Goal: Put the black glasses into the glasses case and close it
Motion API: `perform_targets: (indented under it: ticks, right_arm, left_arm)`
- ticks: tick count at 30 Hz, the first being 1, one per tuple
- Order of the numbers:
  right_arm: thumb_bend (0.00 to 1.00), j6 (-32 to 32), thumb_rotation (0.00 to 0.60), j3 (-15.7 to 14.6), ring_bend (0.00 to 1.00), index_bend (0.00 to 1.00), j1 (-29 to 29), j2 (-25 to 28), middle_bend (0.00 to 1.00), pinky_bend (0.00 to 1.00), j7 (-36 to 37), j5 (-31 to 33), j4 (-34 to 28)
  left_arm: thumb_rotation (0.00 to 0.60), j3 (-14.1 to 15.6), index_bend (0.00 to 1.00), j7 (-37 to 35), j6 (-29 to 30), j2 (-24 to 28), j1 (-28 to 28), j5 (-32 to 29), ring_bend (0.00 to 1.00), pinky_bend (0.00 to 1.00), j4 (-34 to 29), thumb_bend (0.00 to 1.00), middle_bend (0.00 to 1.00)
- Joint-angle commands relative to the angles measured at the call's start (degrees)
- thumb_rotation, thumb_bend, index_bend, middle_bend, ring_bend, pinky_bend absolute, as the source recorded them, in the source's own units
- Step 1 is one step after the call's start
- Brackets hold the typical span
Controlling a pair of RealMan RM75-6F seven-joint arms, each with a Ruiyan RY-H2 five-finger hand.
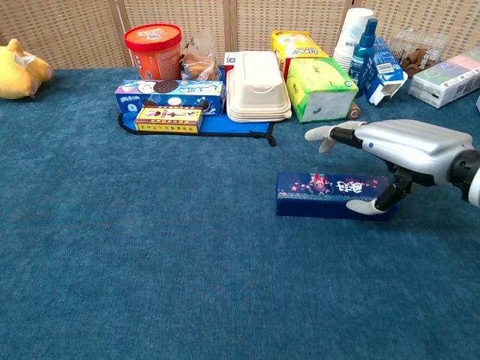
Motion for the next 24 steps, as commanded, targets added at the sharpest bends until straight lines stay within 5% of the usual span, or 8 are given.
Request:
perform_targets:
  ticks: [1,15,24]
  right_arm:
    - [0.3,1.2,0.6,-0.36,0.03,0.02,-0.42,0.86,0.18,0.13,-0.67,0.02,-1.36]
    - [0.29,16.02,0.6,-3.96,0.04,0.02,-9.04,11.3,0.19,0.14,-5.67,-2.71,-12.76]
    - [0.3,28.47,0.6,-4.98,0.07,0.09,-17.08,13.22,0.23,0.13,-8.44,-2.71,-13.36]
  left_arm:
    - [0.6,0.13,0.17,-0.11,-0.62,-0.31,-0.27,-0.03,0.08,0.0,-0.59,0.3,0.23]
    - [0.6,4.02,0.19,11.12,-5.09,-3.49,0.63,-1.06,0.08,0.0,-2.96,0.3,0.23]
    - [0.6,4.87,0.2,20.54,-5.71,-7.54,1.89,-3.02,0.08,0.0,-5.44,0.3,0.23]
